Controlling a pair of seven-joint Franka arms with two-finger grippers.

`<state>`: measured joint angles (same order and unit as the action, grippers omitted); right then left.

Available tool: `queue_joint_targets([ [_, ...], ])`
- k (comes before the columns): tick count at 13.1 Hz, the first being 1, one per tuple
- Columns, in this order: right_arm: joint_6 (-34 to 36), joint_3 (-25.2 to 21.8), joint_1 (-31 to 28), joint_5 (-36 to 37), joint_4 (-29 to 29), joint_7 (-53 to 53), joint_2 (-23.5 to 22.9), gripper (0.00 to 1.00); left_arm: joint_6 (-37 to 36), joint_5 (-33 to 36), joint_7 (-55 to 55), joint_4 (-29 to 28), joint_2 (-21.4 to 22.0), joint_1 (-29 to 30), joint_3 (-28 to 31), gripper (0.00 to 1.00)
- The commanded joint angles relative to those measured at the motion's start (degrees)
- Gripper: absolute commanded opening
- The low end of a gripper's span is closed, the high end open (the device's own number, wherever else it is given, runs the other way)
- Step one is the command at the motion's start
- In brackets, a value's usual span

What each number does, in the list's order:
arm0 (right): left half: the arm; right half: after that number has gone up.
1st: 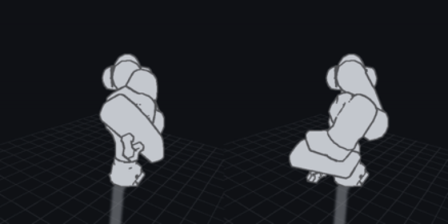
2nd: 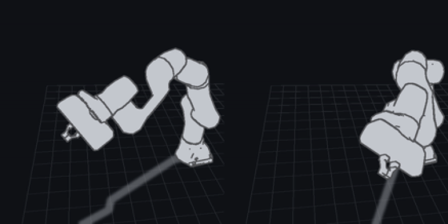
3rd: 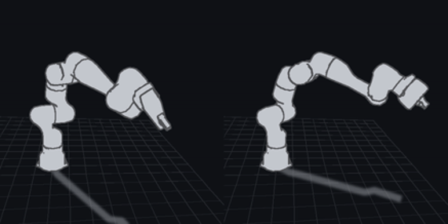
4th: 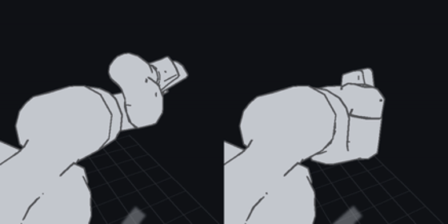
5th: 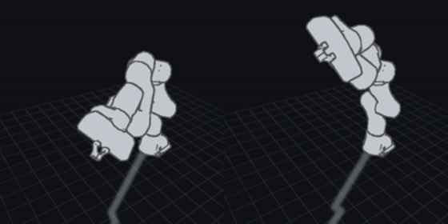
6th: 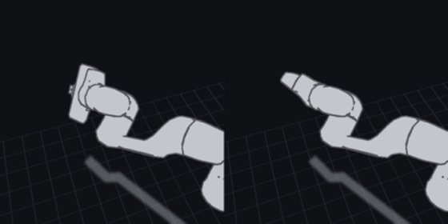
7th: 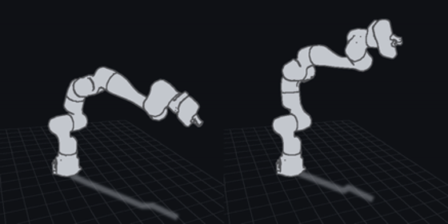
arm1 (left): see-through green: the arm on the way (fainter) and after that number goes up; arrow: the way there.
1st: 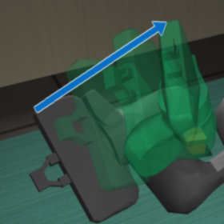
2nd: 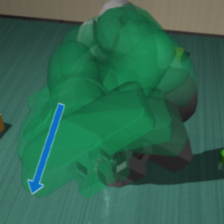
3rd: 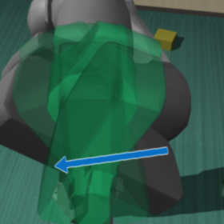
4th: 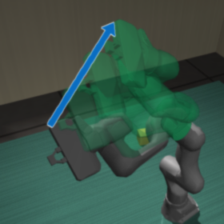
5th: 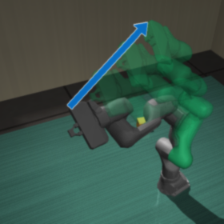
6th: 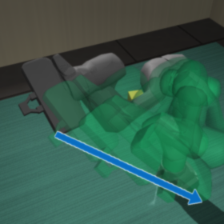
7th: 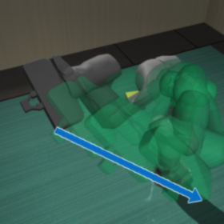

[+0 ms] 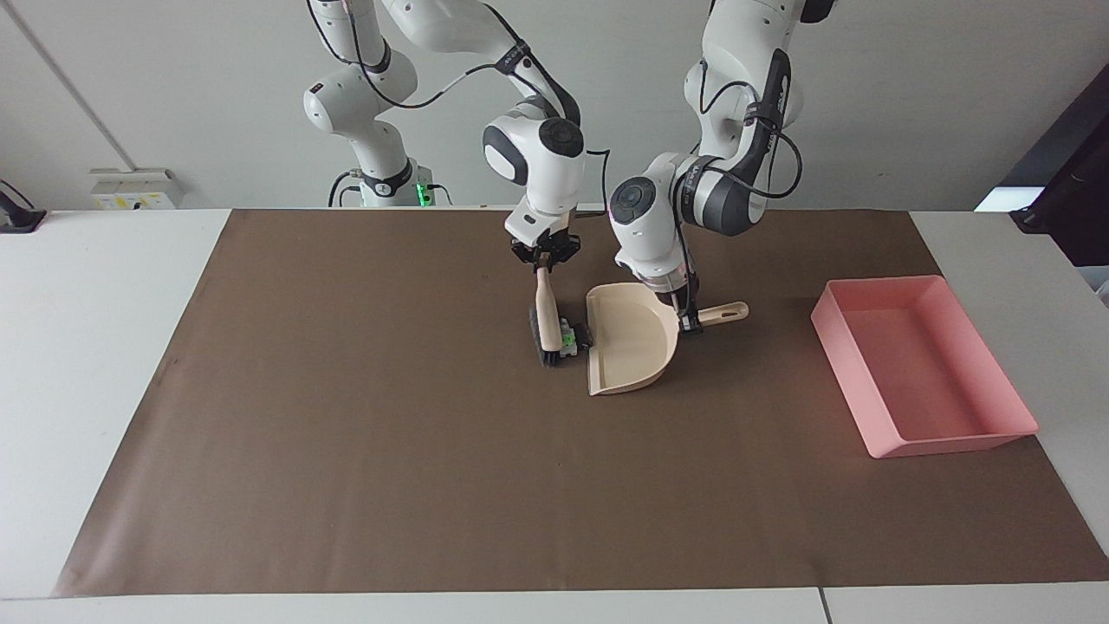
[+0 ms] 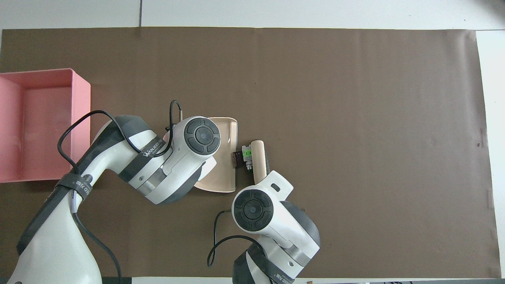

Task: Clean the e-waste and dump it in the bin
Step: 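Sweep the component into the dustpan with the brush in the right gripper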

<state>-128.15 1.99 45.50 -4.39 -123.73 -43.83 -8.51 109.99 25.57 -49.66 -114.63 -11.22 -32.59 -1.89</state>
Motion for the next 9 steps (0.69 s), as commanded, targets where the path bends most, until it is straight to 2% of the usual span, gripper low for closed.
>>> queue_joint_targets([
  [1,-8.7,2.2,-0.2,-14.8,2.5,4.3,-4.5,0.0,-0.9,-0.4,0.3,-0.1,-0.6,-1.6,0.5,0.0],
  [2,-9.9,2.5,-0.1,-21.5,4.4,7.1,-5.3,0.0,-0.7,-0.4,0.0,-0.4,-0.5,-1.6,0.4,0.0],
  [3,-9.1,2.4,-0.1,-22.5,6.0,7.6,-5.6,0.0,-0.7,-0.4,-0.5,-0.5,-0.5,-1.6,0.4,0.0],
  [7,-2.8,2.1,-0.8,-22.4,6.5,7.5,-3.0,0.0,1.9,-1.0,-2.7,-1.0,0.2,1.0,0.4,0.0],
  [9,2.4,1.8,-1.8,-20.4,6.4,7.3,0.2,0.0,3.7,-8.1,-10.2,-1.0,1.6,4.5,0.5,0.0],
])
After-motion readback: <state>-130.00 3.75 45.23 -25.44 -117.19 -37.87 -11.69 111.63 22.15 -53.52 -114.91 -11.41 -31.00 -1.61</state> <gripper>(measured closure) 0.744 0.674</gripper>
